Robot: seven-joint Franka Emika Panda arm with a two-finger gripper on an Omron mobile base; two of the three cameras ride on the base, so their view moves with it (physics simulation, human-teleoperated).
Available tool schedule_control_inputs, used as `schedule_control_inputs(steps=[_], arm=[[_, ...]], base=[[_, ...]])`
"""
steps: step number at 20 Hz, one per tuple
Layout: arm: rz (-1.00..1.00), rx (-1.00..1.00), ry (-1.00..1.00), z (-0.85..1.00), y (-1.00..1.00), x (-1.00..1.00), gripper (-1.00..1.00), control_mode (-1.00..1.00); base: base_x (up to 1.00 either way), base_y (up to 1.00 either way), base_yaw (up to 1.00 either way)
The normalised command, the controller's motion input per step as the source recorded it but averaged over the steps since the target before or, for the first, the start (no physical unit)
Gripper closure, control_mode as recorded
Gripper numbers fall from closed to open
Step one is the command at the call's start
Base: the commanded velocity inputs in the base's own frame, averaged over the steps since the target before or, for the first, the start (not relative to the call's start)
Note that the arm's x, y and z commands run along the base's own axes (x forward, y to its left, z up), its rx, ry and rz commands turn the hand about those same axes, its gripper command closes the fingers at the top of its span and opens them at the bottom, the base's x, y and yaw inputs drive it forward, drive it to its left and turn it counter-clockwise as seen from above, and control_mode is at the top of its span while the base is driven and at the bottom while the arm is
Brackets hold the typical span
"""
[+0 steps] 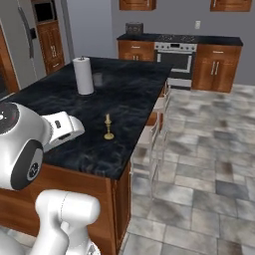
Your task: Pick the candle and candle from the dining table and place them in the open cabinet. Close the cabinet after placing the objects.
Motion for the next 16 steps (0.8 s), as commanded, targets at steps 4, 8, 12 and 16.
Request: schedule_control_inputs(steps=[4, 8, 12, 16], arm=[[0.0, 0.0, 0.0, 0.0, 0.0, 0.0, -1.0, 1.0], [0.0, 0.0, 0.0, 0.0, 0.0, 0.0, -1.0, 1.0], [0.0, 0.0, 0.0, 0.0, 0.0, 0.0, -1.0, 1.0], [0.0, 0.0, 0.0, 0.0, 0.0, 0.0, -1.0, 1.0]], base=[[0.25, -0.36, 0.08], [0.25, -0.34, 0.07], [0.3, -0.25, 0.02], [0.29, -0.27, 0.02]])
